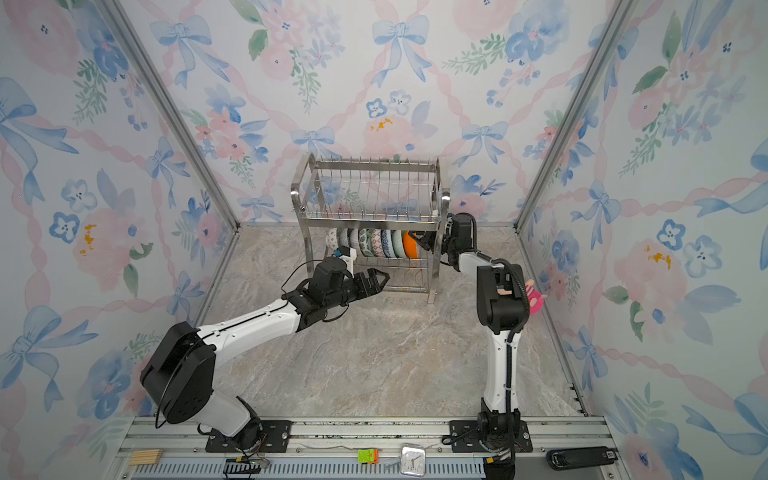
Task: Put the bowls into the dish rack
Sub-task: 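Lower the bowl upright into the rack row end with the right gripper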
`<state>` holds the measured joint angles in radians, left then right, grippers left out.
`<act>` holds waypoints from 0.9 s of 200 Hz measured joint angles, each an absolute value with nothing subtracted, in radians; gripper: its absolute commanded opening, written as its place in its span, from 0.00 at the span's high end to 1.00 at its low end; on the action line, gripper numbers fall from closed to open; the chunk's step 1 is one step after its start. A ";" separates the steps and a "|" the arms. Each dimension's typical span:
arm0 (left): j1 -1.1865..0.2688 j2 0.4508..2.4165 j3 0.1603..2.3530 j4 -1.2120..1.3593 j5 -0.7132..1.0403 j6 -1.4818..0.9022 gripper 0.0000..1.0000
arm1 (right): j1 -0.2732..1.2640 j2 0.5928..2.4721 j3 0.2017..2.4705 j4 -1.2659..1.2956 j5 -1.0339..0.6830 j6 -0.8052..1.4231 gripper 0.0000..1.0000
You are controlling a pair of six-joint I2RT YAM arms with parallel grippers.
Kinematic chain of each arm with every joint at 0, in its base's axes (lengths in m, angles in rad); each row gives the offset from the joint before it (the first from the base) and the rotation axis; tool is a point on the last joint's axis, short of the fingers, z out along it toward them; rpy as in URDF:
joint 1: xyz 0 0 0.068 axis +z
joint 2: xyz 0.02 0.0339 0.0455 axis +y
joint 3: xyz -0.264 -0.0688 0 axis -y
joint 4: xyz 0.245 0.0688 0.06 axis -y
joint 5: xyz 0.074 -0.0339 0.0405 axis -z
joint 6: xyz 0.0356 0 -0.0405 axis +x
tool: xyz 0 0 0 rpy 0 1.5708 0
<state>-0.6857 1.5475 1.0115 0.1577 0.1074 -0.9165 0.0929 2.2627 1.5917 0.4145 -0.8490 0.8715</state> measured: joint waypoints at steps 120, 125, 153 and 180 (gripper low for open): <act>-0.686 1.530 1.011 0.154 0.093 -0.909 0.02 | 0.081 2.228 1.564 0.347 -0.826 0.852 0.66; -0.686 1.530 1.011 0.154 0.093 -0.909 0.02 | 0.078 2.226 1.562 0.346 -0.826 0.851 0.65; -0.686 1.530 1.011 0.154 0.093 -0.908 0.02 | 0.067 2.218 1.555 0.339 -0.826 0.852 0.63; -0.686 1.530 1.011 0.154 0.093 -0.908 0.02 | 0.066 2.217 1.555 0.339 -0.831 0.852 0.60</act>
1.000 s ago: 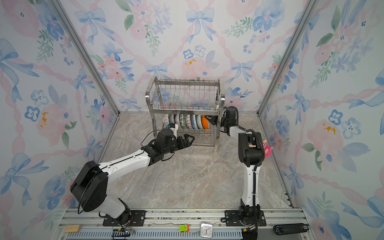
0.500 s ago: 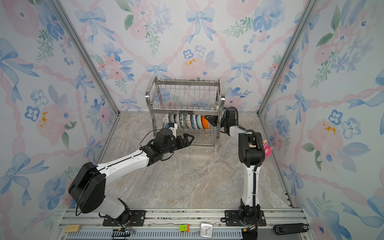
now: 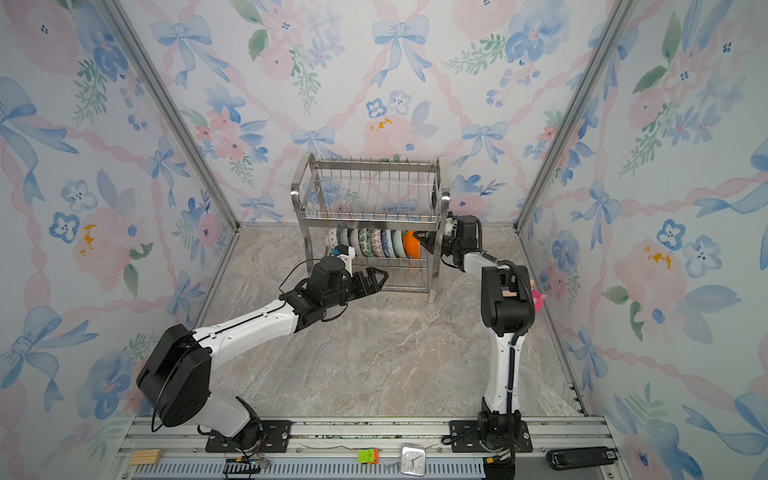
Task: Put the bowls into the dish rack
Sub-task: 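Lower the bowl upright into the rack row end with the right gripper, then open the right gripper and withdraw it from the white-and-orange bowl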
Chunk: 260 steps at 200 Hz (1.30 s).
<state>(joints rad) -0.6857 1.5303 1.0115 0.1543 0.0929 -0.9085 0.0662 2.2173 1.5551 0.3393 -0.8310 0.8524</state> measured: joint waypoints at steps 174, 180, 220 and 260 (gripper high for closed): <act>-0.680 1.530 1.011 0.149 0.092 -0.894 0.02 | 0.016 2.168 1.494 0.364 -0.860 0.885 0.48; -0.679 1.529 1.011 0.147 0.089 -0.891 0.02 | 0.009 2.156 1.483 0.368 -0.860 0.887 0.48; -0.656 1.487 1.009 0.109 0.068 -0.859 0.02 | -0.043 2.069 1.391 0.402 -0.859 0.890 0.42; -0.590 1.352 0.949 0.055 0.014 -0.791 0.02 | -0.121 1.977 1.285 0.417 -0.839 0.884 0.28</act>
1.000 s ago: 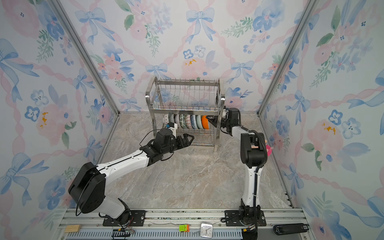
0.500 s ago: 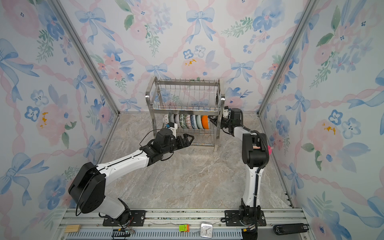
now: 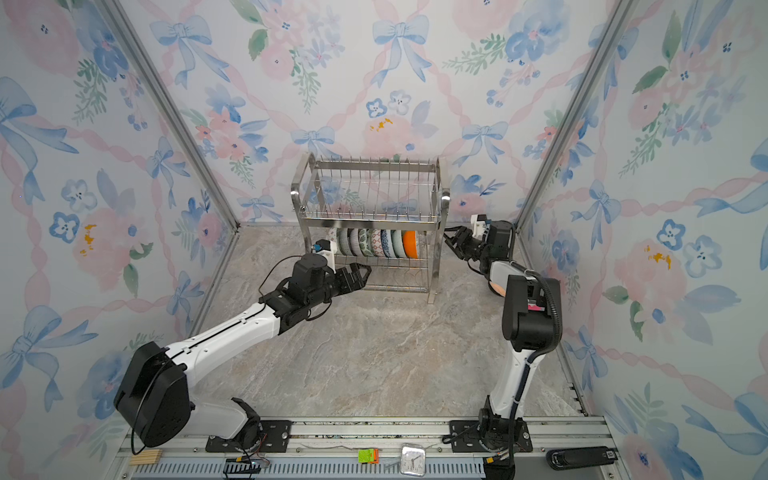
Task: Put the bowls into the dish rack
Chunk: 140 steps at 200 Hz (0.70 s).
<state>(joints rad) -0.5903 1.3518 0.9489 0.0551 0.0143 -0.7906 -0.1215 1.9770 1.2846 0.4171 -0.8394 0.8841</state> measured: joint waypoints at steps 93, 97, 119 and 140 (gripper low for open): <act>-0.164 1.028 0.792 -0.096 -0.074 -0.645 0.02 | -0.161 1.711 1.166 0.144 -0.580 0.642 0.03; -0.148 1.023 0.792 -0.099 -0.085 -0.638 0.02 | -0.161 1.702 1.163 0.130 -0.564 0.631 0.03; -0.094 1.015 0.785 -0.098 -0.201 -0.604 0.02 | -0.148 1.629 1.135 0.039 -0.427 0.556 0.04; -0.072 1.013 0.706 -0.009 -0.351 -0.557 0.02 | -0.125 1.540 1.055 0.012 -0.288 0.501 0.03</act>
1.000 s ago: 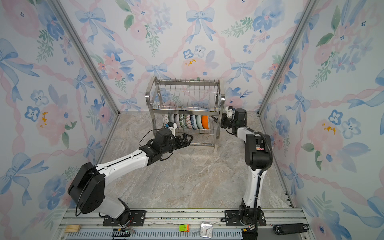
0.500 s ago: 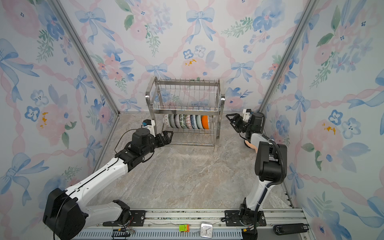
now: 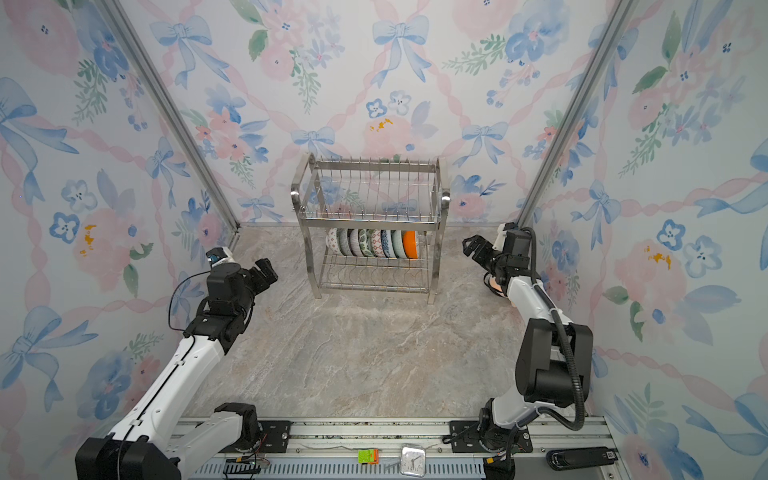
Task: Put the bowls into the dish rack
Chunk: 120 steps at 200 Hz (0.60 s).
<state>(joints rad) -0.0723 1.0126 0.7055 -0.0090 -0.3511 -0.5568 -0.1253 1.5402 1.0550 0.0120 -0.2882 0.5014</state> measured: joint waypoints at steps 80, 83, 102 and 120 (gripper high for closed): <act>0.070 1.328 0.549 0.269 -0.677 -0.498 0.02 | -0.076 1.335 0.656 0.139 0.164 0.324 0.04; 0.076 1.344 0.549 0.274 -0.678 -0.498 0.02 | -0.073 1.332 0.645 0.150 0.174 0.319 0.04; 0.091 1.448 0.549 0.310 -0.680 -0.498 0.02 | -0.042 1.316 0.577 0.223 0.240 0.267 0.03; 0.091 1.488 0.525 0.380 -0.657 -0.492 0.02 | 0.000 1.311 0.532 0.285 0.283 0.211 0.04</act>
